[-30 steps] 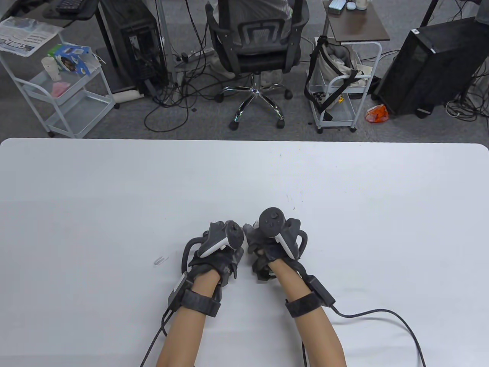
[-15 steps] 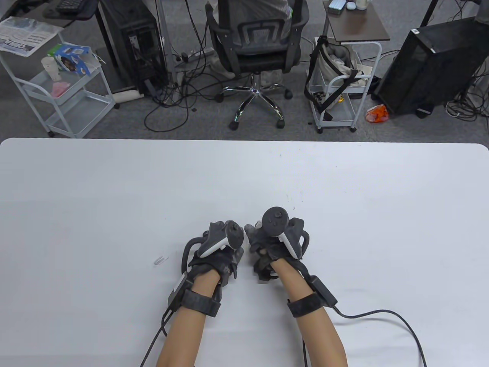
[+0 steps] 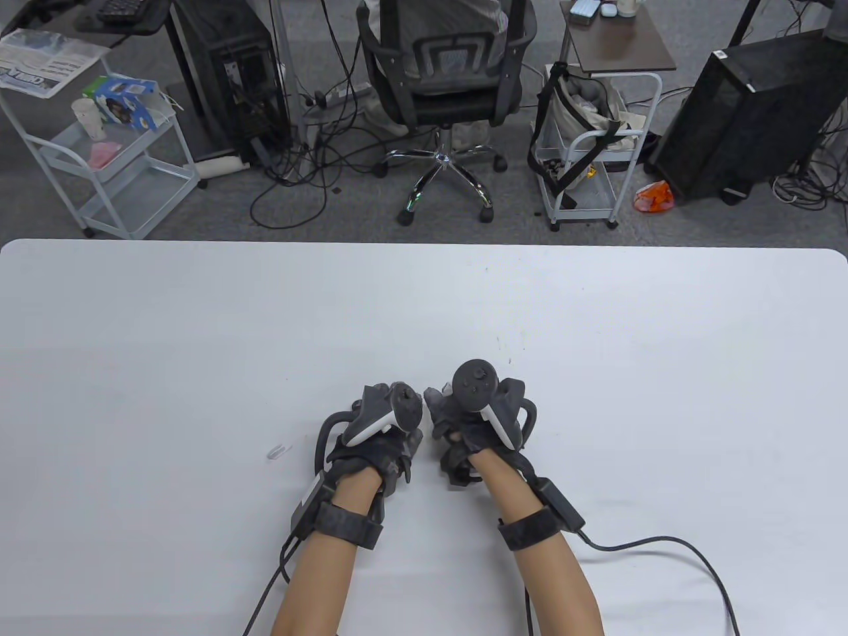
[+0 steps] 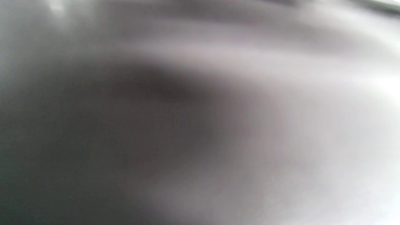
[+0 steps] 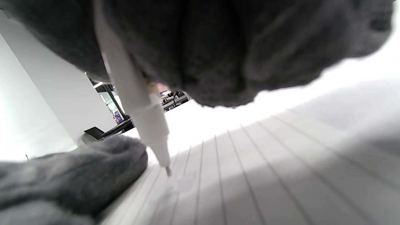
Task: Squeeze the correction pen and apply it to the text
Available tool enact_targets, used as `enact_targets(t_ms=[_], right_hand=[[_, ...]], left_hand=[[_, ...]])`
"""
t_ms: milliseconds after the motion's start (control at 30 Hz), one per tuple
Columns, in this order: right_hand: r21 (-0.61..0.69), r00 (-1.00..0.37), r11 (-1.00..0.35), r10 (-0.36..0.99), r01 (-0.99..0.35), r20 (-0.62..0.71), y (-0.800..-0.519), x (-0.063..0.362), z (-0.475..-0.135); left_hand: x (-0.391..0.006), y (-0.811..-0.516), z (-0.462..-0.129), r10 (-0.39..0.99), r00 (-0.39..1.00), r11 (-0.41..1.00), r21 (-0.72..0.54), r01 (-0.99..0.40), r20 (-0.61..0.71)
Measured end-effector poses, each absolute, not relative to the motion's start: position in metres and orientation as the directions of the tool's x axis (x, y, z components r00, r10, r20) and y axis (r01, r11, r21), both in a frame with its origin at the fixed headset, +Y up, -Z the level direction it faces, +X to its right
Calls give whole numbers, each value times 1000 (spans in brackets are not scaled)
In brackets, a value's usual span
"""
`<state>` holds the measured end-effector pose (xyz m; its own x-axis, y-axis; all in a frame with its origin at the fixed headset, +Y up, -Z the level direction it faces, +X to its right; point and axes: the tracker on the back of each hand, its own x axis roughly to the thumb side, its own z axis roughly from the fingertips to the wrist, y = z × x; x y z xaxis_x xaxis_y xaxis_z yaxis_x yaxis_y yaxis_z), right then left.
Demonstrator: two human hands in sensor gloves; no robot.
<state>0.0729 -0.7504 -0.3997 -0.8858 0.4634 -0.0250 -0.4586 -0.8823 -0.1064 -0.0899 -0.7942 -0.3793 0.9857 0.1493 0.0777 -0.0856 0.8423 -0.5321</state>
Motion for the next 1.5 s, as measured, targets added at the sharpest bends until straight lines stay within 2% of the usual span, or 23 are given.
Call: enact_targets(t_ms=[333, 733, 833, 1000, 1200, 1500], right_hand=[[-114, -914, -909, 405, -401, -21, -751, 73, -399], [-99, -906, -903, 423, -419, -23, -751, 71, -399], [-107, -880, -877, 474, -469, -33, -749, 73, -399], [-170, -880, -868, 475, -466, -10, -726, 85, -395], [-260, -821, -786, 568, -560, 50, -697, 117, -373], [-315, -711, -660, 700, -682, 74, -680, 170, -336]], left_hand=[[-90, -795, -379, 154, 985, 840, -535, -90, 77], [-91, -795, -380, 163, 984, 837, -539, -97, 76], [-91, -796, -379, 167, 983, 830, -549, -99, 76], [-94, -798, -380, 198, 978, 812, -571, -123, 71], [-93, -798, -380, 193, 979, 810, -575, -117, 72], [-92, -800, -379, 188, 979, 799, -592, -108, 74]])
